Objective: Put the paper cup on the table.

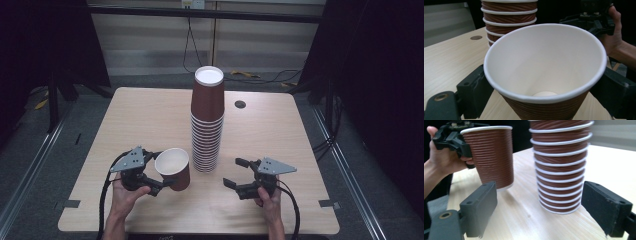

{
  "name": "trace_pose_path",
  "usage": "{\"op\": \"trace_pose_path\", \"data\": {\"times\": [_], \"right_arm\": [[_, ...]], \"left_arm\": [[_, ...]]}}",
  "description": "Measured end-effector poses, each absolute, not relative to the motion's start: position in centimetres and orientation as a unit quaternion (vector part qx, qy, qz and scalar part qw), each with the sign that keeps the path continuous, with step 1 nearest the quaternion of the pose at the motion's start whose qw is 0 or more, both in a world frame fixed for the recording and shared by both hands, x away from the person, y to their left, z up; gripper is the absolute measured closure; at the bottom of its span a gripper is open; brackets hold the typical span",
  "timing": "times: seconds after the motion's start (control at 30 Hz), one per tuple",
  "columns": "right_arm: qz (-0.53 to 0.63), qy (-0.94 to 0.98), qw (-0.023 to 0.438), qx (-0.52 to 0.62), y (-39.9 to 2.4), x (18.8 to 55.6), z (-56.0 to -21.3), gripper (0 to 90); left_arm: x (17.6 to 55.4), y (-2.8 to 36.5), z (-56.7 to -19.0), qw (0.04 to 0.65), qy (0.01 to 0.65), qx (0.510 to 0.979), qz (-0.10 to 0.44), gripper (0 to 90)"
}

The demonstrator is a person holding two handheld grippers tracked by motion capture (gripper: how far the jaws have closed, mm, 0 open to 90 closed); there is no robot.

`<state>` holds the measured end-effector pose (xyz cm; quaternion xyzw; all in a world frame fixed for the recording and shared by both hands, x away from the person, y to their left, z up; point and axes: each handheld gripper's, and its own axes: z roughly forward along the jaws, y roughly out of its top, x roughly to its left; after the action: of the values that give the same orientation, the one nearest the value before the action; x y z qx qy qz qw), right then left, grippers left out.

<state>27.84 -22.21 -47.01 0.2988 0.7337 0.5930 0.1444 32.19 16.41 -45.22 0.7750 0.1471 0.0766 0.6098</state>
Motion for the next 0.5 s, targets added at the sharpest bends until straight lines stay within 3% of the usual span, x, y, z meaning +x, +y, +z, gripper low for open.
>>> {"op": "trace_pose_path", "data": {"times": [0.37, 0.5], "right_arm": [[0.586, 0.722, 0.172, 0.326, -23.1, 27.3, -47.8, 13.1], [0.575, 0.713, 0.205, 0.345, -23.4, 26.8, -48.1, 13.2]], "left_arm": [[32.8, 17.6, -45.0, 0.611, 0.168, 0.768, 0.094, 11.1], [33.1, 18.0, -45.1, 0.609, 0.177, 0.767, 0.101, 11.1]]}}
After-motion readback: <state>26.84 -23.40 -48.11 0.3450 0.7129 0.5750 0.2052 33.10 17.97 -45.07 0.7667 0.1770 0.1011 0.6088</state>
